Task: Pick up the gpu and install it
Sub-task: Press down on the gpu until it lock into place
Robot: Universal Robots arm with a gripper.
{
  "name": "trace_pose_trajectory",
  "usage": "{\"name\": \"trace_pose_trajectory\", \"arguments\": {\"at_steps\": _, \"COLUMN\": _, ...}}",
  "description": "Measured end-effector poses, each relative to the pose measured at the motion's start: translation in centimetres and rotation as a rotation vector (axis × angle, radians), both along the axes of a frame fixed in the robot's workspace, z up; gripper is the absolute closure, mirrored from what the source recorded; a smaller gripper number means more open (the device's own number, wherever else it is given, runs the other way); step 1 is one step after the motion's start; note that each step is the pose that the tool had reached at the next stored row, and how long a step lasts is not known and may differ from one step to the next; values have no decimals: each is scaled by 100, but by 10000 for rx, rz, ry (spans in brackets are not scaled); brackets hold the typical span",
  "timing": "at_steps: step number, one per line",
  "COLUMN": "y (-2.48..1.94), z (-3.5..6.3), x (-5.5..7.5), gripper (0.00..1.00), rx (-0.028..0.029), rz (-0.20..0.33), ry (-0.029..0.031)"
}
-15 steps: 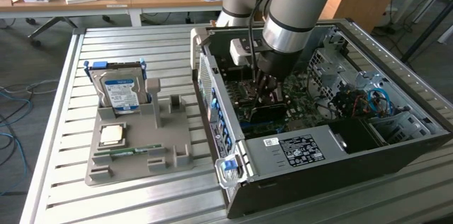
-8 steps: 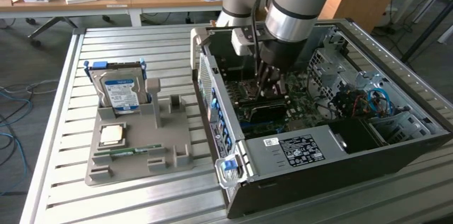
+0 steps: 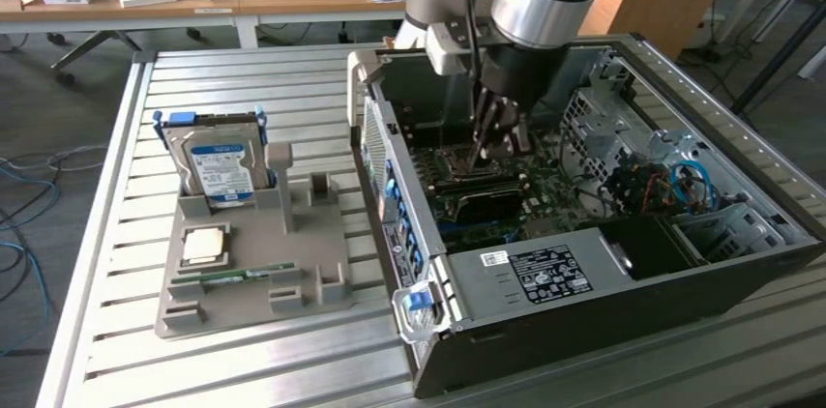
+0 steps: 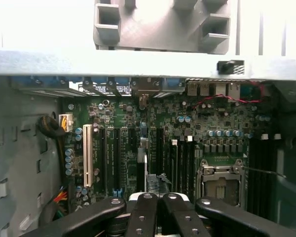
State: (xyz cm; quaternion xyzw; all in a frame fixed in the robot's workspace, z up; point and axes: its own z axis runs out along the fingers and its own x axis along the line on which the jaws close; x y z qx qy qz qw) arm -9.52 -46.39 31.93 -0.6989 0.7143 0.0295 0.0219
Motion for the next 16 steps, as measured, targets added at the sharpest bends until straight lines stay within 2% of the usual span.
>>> {"name": "trace_pose_trajectory", "arguments": {"at_steps": 6, "y": 0, "z": 159, "x": 0, "gripper": 89, "rx": -3, "rz": 0, "ry": -1}}
{"name": "trace_pose_trajectory", "arguments": {"at_steps": 10, "y": 0, "z": 169, "x": 2, "gripper": 89, "rx": -2, "rz": 1, "ry": -1}}
{"name": "trace_pose_trajectory", "arguments": {"at_steps": 16, "y": -2, "z": 170, "x": 150, "gripper": 89, "rx": 8, "rz": 2, "ry": 1}}
